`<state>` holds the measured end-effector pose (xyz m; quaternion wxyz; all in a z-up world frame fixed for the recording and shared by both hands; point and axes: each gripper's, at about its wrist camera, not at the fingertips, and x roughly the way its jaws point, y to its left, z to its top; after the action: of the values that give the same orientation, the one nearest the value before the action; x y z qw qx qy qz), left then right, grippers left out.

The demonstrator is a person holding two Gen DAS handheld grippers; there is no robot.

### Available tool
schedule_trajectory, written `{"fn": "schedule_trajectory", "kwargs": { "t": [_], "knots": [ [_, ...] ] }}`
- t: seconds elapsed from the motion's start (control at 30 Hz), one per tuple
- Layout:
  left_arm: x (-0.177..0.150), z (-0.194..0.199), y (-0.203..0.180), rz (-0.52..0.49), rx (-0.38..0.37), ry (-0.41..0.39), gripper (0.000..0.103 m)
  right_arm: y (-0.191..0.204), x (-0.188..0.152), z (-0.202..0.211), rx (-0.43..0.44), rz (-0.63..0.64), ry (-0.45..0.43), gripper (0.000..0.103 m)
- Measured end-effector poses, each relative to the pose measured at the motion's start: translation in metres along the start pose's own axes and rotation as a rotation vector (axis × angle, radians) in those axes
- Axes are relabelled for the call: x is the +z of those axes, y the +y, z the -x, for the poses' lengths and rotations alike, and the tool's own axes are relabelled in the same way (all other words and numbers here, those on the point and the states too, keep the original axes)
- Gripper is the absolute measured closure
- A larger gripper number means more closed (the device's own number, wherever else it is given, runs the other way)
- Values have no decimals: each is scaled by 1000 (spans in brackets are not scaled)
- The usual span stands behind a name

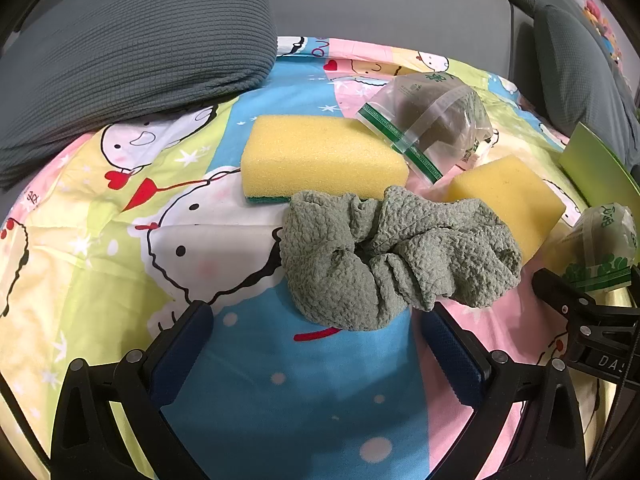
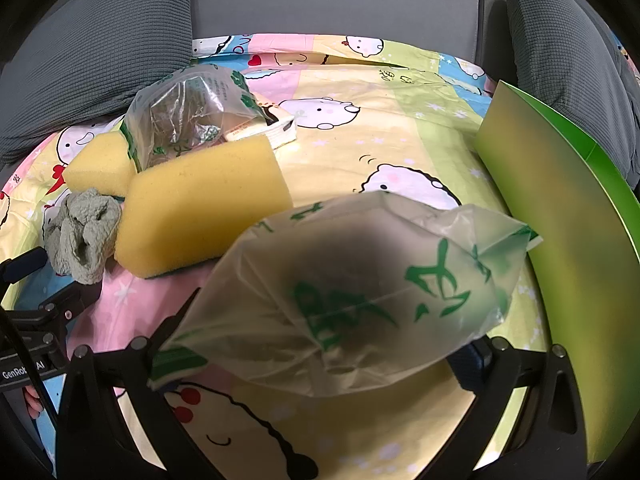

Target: Organize objects

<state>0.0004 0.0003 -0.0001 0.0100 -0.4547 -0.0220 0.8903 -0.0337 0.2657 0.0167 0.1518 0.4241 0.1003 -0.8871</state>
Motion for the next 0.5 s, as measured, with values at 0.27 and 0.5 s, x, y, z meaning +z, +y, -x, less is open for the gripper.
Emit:
{"fn": "schedule_trajectory", "kwargs": {
  "t": [0.27, 0.5],
  "knots": [
    [3, -5, -3, 0, 1, 0, 0, 0, 0, 0, 0, 0, 0, 1],
    [3, -5, -3, 0, 1, 0, 0, 0, 0, 0, 0, 0, 0, 1]
  ]
}}
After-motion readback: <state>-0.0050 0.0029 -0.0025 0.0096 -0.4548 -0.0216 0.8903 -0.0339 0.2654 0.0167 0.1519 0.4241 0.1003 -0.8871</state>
